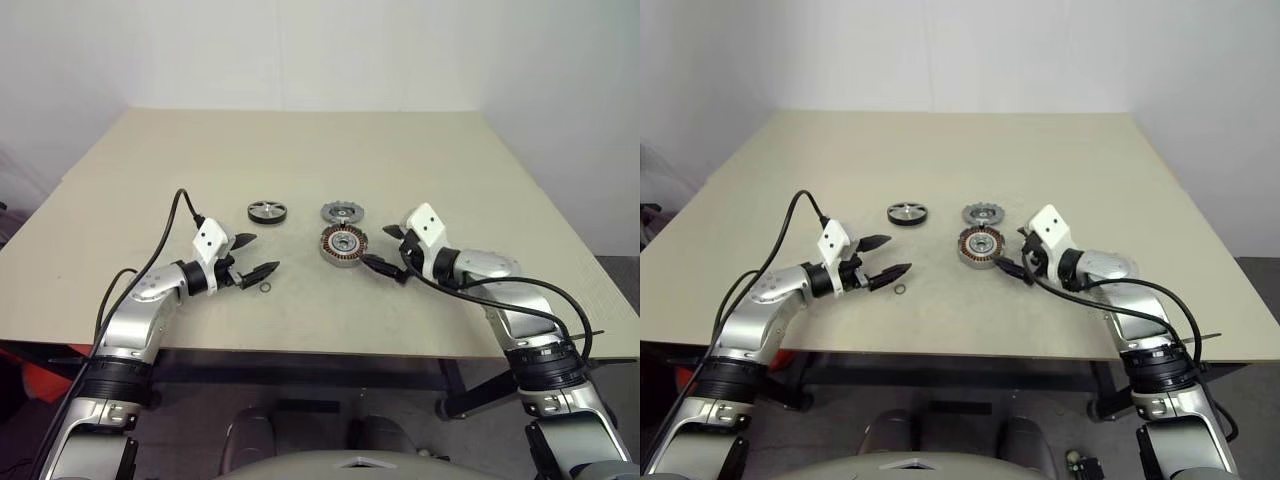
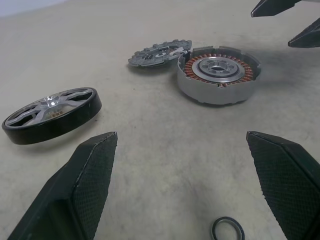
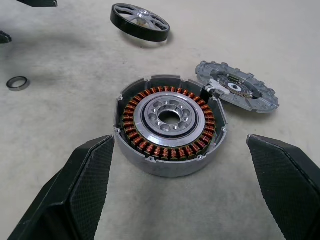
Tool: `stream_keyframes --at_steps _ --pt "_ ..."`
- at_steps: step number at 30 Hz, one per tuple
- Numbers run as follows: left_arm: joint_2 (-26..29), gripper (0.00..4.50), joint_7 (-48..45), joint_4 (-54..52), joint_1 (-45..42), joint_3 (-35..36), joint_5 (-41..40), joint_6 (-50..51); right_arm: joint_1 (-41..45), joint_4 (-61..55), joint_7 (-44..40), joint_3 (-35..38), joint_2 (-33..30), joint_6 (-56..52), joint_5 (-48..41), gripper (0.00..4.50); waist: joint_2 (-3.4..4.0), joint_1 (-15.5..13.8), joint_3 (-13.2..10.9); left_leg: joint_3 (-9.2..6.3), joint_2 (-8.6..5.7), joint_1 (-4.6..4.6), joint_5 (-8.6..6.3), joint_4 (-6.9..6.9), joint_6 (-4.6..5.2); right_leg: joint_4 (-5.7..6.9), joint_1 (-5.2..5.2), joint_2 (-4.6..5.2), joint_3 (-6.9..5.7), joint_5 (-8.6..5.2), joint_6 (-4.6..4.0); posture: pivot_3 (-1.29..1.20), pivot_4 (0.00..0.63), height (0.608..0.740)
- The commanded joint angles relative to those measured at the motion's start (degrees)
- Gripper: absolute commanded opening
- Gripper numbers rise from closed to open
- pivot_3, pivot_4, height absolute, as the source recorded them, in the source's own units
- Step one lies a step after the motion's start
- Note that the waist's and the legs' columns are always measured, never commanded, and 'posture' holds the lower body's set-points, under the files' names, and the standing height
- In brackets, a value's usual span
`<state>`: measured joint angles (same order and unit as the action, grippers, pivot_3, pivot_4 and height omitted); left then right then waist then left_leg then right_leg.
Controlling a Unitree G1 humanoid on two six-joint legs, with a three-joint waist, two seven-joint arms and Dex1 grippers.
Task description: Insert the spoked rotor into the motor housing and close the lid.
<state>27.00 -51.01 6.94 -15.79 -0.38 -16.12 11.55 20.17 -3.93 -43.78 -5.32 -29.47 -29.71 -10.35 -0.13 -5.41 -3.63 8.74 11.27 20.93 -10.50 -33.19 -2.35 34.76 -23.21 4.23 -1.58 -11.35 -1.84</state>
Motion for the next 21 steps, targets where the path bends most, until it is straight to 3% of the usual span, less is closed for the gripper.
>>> stream_keyframes --at_steps 1,21 --pt "0.5 4.34 -0.3 -1.5 -1.1 0.1 -0.2 -0.6 1.1 -0.9 0.0 0.2 0.0 1.4 -0.3 4.36 0.00 0.0 0.0 0.00 0.00 0.00 0.00 0.00 0.00 0.00 0.00 0.00 0.00 0.00 -0.01 0.00 0.000 0.740" --pt "0.6 4.34 -0.8 -2.6 0.0 -0.4 -0.2 -0.2 1.1 -0.4 0.6 -0.4 0.0 1.4 0.3 4.36 0.00 0.0 0.0 0.00 0.00 -0.01 0.00 0.00 0.00 0.02 0.00 0.00 0.00 0.01 -0.01 0.00 0.000 0.740"
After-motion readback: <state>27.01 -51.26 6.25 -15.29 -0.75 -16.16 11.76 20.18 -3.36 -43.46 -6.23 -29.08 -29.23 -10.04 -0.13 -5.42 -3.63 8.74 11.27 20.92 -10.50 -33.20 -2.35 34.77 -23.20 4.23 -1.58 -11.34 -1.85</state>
